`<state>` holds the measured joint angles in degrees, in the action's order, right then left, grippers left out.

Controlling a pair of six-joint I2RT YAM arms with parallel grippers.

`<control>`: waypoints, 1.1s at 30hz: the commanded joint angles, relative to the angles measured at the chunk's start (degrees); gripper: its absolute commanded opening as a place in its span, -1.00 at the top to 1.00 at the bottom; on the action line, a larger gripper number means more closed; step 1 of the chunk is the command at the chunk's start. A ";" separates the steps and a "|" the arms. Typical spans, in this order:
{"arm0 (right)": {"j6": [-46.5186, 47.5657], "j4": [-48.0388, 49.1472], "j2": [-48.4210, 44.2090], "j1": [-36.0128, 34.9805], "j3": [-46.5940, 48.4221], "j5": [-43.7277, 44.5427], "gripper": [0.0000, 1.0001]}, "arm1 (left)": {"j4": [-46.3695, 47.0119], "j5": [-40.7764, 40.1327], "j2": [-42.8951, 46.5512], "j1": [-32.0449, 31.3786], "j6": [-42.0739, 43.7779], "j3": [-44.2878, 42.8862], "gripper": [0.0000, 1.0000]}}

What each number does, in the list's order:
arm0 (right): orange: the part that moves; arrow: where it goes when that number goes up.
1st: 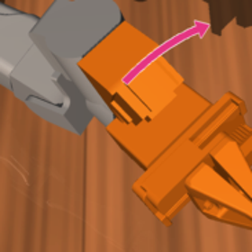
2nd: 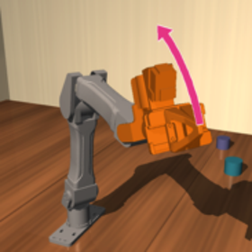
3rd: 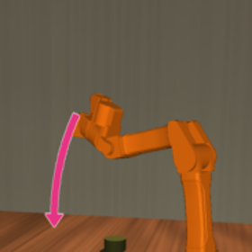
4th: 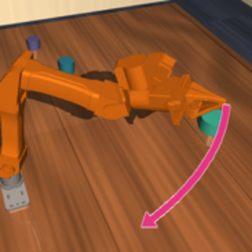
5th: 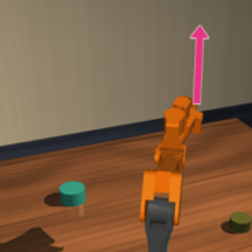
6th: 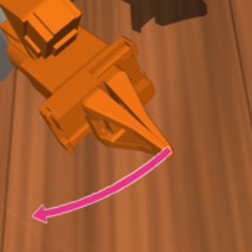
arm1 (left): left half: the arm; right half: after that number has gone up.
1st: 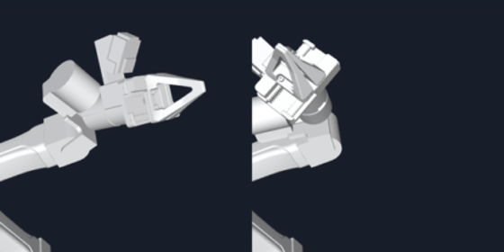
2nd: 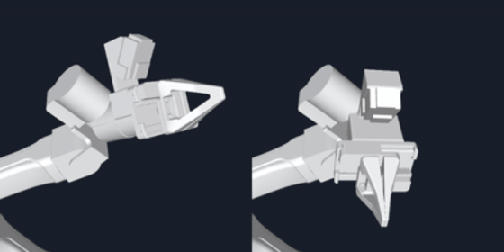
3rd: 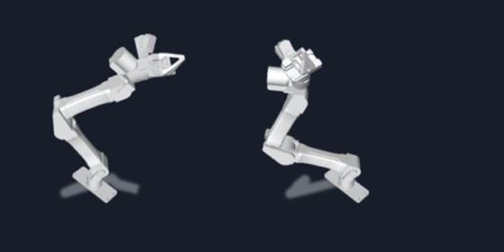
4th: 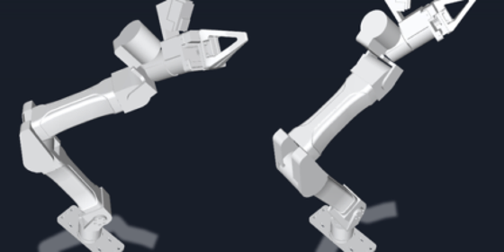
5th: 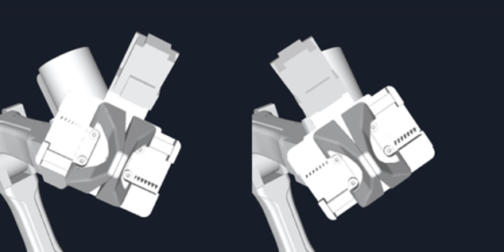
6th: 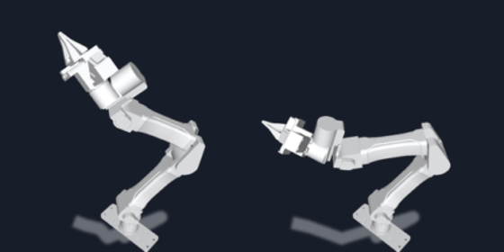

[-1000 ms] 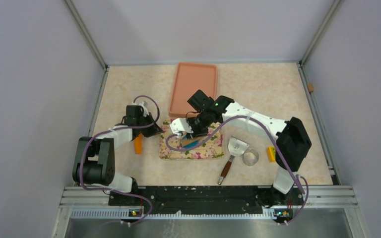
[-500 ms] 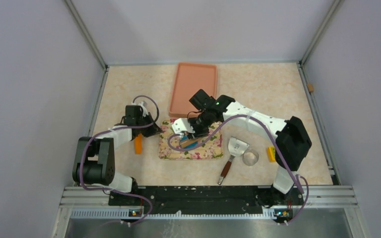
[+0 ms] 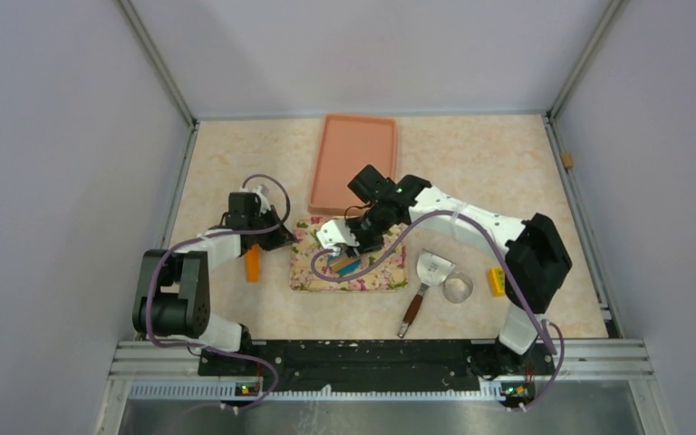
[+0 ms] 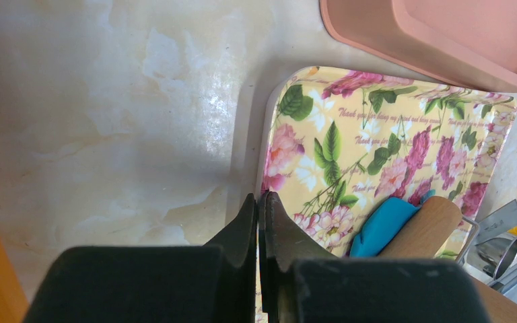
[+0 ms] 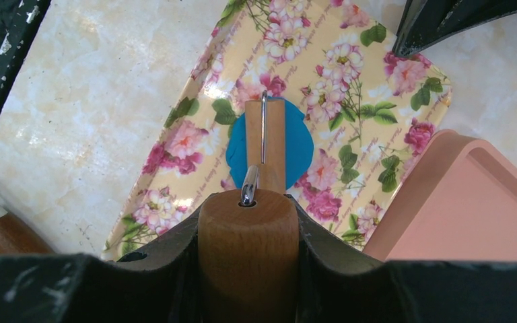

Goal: Roll out the dumpling wrappers from the dough

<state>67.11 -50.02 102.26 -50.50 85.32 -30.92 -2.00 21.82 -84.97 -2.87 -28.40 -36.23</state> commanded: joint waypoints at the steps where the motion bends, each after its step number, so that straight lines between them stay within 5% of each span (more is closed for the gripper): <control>1: -3.99 -13.98 2.78 -1.43 -7.67 -4.61 1.00 | 0.87 -6.27 -2.32 1.16 0.89 -0.47 1.00; 11: -5.17 -16.72 1.25 -1.65 -8.66 -4.59 1.00 | 0.23 -6.55 -3.01 1.29 0.98 -1.39 1.00; 22: -24.63 14.57 -10.63 0.39 -7.77 4.60 1.00 | 1.39 -3.63 -1.54 1.28 1.09 0.20 1.00; 33: -24.45 13.73 -10.72 0.40 -1.66 7.99 1.00 | 1.55 -3.02 -0.28 1.27 0.46 0.56 1.00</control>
<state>42.50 -36.93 94.63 -50.43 78.19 -23.51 -1.69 22.94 -85.71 -2.35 -28.36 -36.67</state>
